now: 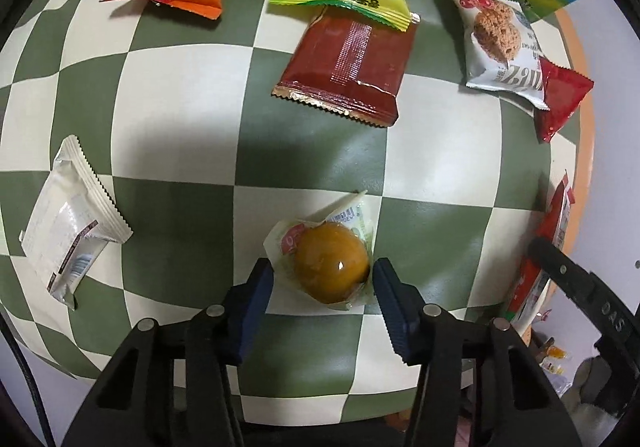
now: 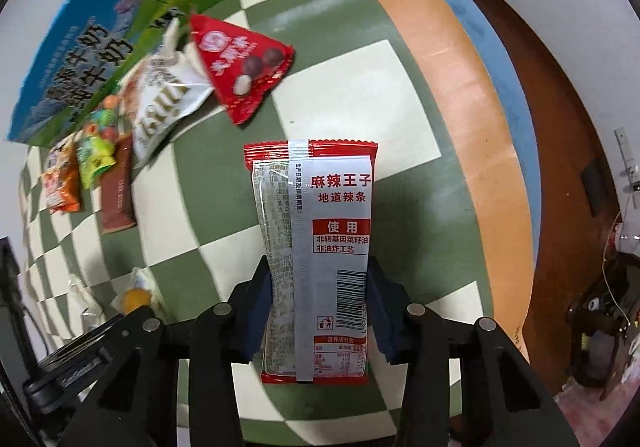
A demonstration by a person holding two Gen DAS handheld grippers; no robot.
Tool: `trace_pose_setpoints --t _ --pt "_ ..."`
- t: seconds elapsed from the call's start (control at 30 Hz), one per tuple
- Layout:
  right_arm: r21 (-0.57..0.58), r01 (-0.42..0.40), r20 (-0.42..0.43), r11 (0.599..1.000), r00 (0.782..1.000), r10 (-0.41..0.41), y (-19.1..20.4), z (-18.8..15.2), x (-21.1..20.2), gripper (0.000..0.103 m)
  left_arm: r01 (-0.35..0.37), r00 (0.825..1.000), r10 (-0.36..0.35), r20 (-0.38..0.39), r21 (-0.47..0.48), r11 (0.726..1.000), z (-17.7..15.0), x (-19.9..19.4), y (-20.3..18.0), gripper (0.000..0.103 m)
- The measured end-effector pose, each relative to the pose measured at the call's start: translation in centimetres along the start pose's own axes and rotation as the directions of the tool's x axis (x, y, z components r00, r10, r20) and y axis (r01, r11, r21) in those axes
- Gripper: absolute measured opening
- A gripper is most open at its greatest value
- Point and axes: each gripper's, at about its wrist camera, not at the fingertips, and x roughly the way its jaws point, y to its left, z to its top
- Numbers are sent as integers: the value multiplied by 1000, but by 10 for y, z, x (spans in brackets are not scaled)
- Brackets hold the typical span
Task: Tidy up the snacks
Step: 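Grasp the wrapped egg yolk cake with the left gripper while the right grasps the red-white spicy strip pack, then carry both items into the box and open both grippers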
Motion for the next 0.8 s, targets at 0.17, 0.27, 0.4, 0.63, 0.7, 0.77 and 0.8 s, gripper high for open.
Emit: trace_pose_setpoints --t 0.17,0.27,0.4,0.63,0.7,0.77,0.8 --pt "-28 -48 27 998 998 49 6 -5 -24 46 20 999 -21 25 33 999 6 -20 -12 46" --pt "-51 -72 47 996 996 74 11 -1 -39 46 19 999 -20 27 25 1000 6 -22 -12 46" --pt "-67 -109 62 992 992 113 24 7 -56 46 62 998 -61 33 -15 998 8 -37 -3 45" --pt "-146 -182 116 972 973 200 59 31 -105 46 160 969 -164 184 40 986 30 -136 -8 46" --pt "-171 -205 132 964 964 229 77 44 -116 45 172 954 -184 239 70 983 54 -165 -5 46" --pt "-198 -226 149 954 955 258 91 62 -131 45 167 941 -187 284 91 982 81 -189 -8 46" --pt "-212 -232 157 949 951 267 98 72 -137 45 154 935 -178 306 102 983 96 -199 -7 46"
